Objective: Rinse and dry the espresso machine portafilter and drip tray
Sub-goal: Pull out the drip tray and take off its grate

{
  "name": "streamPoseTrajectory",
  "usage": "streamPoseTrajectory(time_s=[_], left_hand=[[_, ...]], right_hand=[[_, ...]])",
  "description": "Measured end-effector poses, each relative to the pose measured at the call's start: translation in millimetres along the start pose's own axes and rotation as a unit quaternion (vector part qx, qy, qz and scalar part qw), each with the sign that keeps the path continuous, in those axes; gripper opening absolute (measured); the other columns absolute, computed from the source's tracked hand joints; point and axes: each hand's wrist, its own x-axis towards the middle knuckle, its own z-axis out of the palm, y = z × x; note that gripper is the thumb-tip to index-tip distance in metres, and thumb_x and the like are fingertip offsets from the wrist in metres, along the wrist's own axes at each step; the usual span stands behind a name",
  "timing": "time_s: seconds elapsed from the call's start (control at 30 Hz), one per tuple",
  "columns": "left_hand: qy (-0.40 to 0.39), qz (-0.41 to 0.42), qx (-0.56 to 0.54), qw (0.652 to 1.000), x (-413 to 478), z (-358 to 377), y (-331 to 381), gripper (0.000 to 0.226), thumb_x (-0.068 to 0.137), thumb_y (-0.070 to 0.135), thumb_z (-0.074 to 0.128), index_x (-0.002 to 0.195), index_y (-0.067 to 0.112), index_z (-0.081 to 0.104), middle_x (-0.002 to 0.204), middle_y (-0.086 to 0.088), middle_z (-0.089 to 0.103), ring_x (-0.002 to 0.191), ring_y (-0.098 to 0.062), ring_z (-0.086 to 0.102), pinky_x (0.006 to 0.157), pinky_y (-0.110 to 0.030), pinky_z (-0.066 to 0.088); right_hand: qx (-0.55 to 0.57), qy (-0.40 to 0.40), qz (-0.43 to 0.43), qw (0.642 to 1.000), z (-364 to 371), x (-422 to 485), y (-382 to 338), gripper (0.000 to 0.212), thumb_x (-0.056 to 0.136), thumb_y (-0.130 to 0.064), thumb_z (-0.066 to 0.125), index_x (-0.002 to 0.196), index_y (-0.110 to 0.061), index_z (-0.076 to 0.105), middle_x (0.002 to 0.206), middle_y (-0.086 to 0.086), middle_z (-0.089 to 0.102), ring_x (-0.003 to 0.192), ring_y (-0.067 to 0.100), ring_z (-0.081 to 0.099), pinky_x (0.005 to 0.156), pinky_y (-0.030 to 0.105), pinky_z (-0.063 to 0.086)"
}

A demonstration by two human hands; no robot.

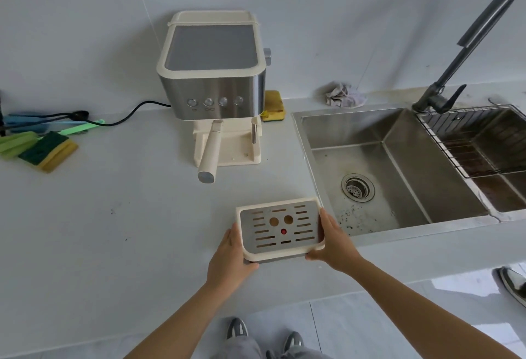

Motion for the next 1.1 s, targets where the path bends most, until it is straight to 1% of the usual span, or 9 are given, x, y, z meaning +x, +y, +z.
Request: streamPoseTrajectory(time_s=[0.1,0.27,0.3,0.37,0.47,0.53,0.67,0.8,1.1], left_hand=[[0.003,0.008,0.003,1.000,-0.2,0.4,0.7,0.092,0.075,0.035,0.069,0.146,0.018,0.012,0.133,0.002,0.042,0.117,-0.014,0.049,0.084,-0.027,0.050],[0.002,0.026,0.010,1.000,5.3,-9.5,5.7,0.092,0.069,0.041,0.072,0.140,0.016,0.020,0.132,-0.002,0.039,0.119,-0.016,0.044,0.088,-0.030,0.051],[0.002,0.042,0.034,0.999,7.8,-11.6,9.1,0.093,0.070,0.044,0.071,0.141,0.016,0.018,0.136,-0.003,0.035,0.125,-0.017,0.039,0.095,-0.031,0.047],[-0.019,0.083,0.111,0.990,14.4,-14.0,17.8,0.088,0.075,0.051,0.065,0.141,0.018,0.017,0.150,-0.006,0.021,0.139,-0.025,0.020,0.112,-0.038,0.029],[-0.080,0.138,0.183,0.970,24.8,-14.0,30.6,0.070,0.082,0.053,0.055,0.138,0.018,0.030,0.157,-0.008,-0.001,0.144,-0.027,-0.004,0.116,-0.040,0.007],[-0.115,0.154,0.196,0.962,31.3,-11.9,35.3,0.064,0.085,0.053,0.051,0.137,0.018,0.035,0.157,-0.009,-0.004,0.144,-0.028,-0.006,0.116,-0.041,0.006],[-0.147,0.173,0.217,0.949,42.1,-9.0,36.6,0.063,0.089,0.049,0.046,0.140,0.016,0.030,0.157,-0.012,-0.003,0.145,-0.026,-0.005,0.116,-0.039,0.009],[-0.163,0.176,0.230,0.943,46.2,-7.2,35.1,0.065,0.091,0.049,0.043,0.142,0.014,0.025,0.157,-0.012,-0.004,0.145,-0.025,-0.006,0.116,-0.038,0.007],[-0.174,0.173,0.216,0.945,47.4,-12.8,42.7,0.064,0.088,0.047,0.050,0.137,0.011,0.032,0.158,-0.008,0.001,0.145,-0.023,-0.003,0.116,-0.038,0.012]], right_hand=[[-0.023,-0.009,0.000,1.000,-0.5,0.9,2.8,0.114,0.064,-0.028,0.081,0.146,-0.010,0.003,0.140,0.001,0.034,0.126,0.016,0.037,0.105,0.037,0.040],[-0.084,-0.023,-0.003,0.996,-8.2,6.1,1.9,0.108,0.065,-0.042,0.077,0.144,-0.011,0.009,0.146,0.009,0.025,0.138,0.028,0.020,0.113,0.047,0.027],[-0.102,-0.027,-0.005,0.994,-10.5,8.0,0.3,0.106,0.067,-0.044,0.075,0.145,-0.015,0.009,0.149,0.009,0.019,0.141,0.030,0.012,0.116,0.050,0.020],[-0.146,-0.037,-0.030,0.988,-13.9,11.4,-5.2,0.094,0.070,-0.046,0.072,0.143,-0.025,0.017,0.152,0.006,0.012,0.143,0.031,0.004,0.116,0.050,0.014],[-0.193,-0.058,-0.079,0.976,-15.0,15.1,-15.1,0.073,0.071,-0.047,0.069,0.134,-0.032,0.034,0.149,0.002,0.013,0.141,0.028,0.007,0.113,0.049,0.025],[-0.210,-0.077,-0.096,0.970,-14.6,17.2,-19.1,0.066,0.074,-0.046,0.068,0.132,-0.032,0.038,0.154,0.000,0.006,0.143,0.026,0.001,0.114,0.047,0.019],[-0.246,-0.116,-0.117,0.955,-17.4,23.8,-23.4,0.064,0.077,-0.046,0.066,0.134,-0.030,0.040,0.158,0.003,-0.003,0.144,0.028,-0.009,0.116,0.043,0.007],[-0.268,-0.151,-0.121,0.944,-19.0,30.1,-29.7,0.064,0.078,-0.042,0.066,0.134,-0.028,0.040,0.158,0.003,-0.002,0.144,0.029,-0.007,0.116,0.044,0.007],[-0.274,-0.146,-0.122,0.943,-19.5,33.5,-41.2,0.054,0.072,-0.040,0.071,0.118,-0.021,0.052,0.149,0.003,0.022,0.137,0.026,0.018,0.109,0.039,0.030]])
